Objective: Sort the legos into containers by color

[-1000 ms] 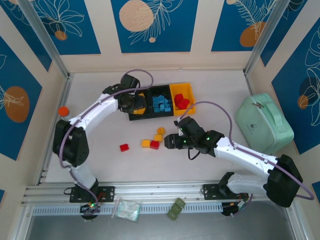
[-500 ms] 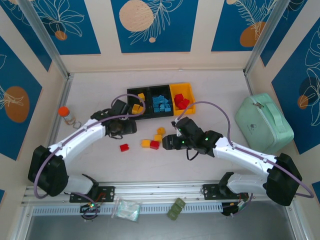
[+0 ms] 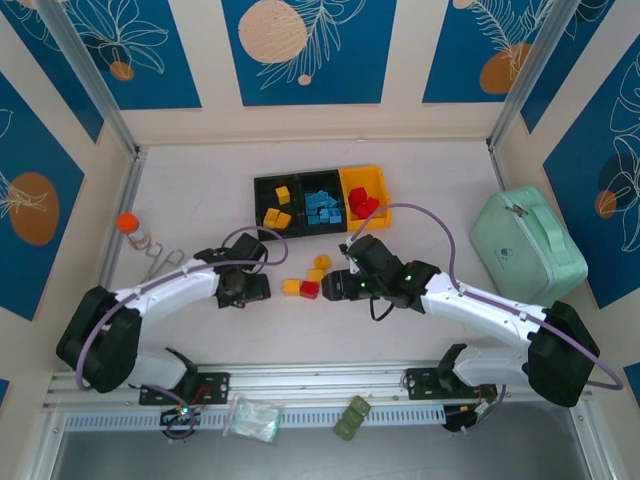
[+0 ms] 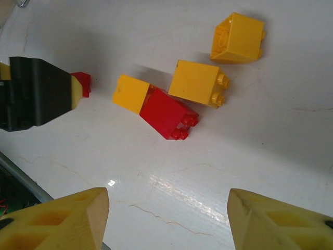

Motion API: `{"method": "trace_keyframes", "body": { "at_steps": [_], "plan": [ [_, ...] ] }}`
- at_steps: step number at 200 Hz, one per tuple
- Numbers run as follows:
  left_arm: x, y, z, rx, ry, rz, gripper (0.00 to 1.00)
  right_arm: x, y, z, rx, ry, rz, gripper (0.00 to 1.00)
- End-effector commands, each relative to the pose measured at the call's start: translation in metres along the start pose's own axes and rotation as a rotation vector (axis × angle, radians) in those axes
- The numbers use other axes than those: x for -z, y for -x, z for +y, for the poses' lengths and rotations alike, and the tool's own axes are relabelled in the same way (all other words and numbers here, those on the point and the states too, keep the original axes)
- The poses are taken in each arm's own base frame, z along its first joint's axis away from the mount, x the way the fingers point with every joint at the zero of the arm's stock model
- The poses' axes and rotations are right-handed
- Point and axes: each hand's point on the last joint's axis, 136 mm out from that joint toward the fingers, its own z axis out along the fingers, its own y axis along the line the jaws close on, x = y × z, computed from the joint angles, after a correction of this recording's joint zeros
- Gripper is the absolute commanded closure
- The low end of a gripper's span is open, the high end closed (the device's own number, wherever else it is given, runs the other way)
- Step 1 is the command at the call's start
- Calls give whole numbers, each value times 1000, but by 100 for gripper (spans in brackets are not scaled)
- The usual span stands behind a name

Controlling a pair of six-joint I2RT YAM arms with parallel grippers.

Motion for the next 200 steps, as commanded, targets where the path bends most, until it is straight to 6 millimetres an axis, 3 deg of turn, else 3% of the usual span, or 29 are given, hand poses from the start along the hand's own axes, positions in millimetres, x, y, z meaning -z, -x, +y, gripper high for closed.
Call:
{"method": "trace_keyframes", "body": {
  "at_steps": [1, 40, 67, 90, 163, 200],
  "plan": [
    [-12, -1, 2, 12, 40, -10, 25, 3, 8, 12, 17, 36, -16, 38],
    [-25, 0, 9, 18, 99, -11, 37, 4, 6, 10, 16, 34, -18, 38],
    [-28, 1, 7, 8, 102, -7, 59, 4, 6, 9, 15, 34, -19, 38],
    [-24, 2, 5, 0, 92, -7, 67, 5, 7, 10, 17, 35, -22, 38],
    [12, 22, -19, -48, 19, -68, 68, 15, 14, 4, 13, 22, -50, 38],
    [26, 32, -43, -90, -25, -88, 68, 25, 14, -16, -40, -23, -69, 38]
  ]
}}
